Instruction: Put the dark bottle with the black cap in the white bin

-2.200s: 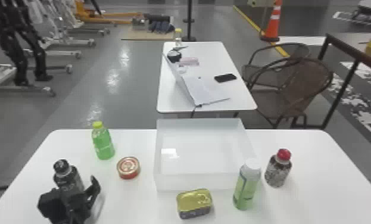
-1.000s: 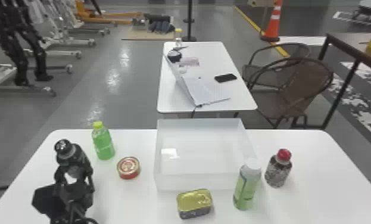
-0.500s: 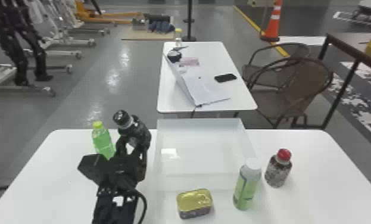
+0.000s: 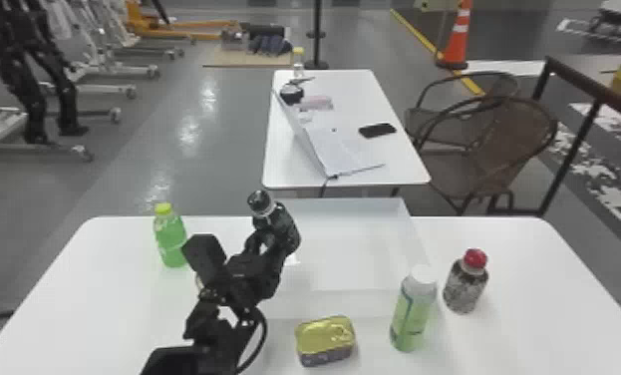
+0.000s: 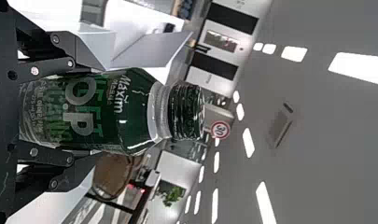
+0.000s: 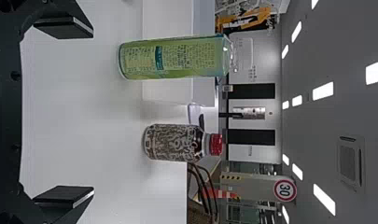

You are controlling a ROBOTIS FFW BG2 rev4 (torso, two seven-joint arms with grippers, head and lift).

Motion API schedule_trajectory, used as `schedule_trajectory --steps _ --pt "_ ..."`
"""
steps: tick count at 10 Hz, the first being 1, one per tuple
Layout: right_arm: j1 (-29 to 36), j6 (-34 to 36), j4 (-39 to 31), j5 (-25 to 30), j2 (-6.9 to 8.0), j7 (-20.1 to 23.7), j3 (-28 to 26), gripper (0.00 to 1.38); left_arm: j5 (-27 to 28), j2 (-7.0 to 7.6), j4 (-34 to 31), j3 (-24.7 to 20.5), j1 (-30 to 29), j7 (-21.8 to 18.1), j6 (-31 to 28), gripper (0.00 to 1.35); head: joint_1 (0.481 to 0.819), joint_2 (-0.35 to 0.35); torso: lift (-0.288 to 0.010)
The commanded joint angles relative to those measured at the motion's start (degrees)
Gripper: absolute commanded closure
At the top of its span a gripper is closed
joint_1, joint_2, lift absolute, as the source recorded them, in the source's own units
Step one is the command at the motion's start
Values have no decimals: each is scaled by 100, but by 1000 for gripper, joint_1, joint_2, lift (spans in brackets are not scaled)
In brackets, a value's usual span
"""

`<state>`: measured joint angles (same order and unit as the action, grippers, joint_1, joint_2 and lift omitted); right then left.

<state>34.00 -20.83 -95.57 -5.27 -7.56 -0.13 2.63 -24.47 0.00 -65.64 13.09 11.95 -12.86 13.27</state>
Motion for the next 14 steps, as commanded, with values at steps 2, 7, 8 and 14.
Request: schedule_trajectory --steps 2,7,8,14 --pt "-8 0 3 -1 0 4 0 113 -190 -15 359 45 211 -244 -404 630 549 0 -100" --pt "-8 0 3 -1 0 13 0 113 -76 -15 175 -52 114 -235 -88 113 549 0 -100" --pt "-8 0 3 -1 0 13 0 113 285 -15 -344 -324 -202 -42 -26 114 549 0 -100" --pt "10 44 -67 70 9 13 0 113 1128 -15 -2400 -1651 -3217 1206 976 136 549 0 -100"
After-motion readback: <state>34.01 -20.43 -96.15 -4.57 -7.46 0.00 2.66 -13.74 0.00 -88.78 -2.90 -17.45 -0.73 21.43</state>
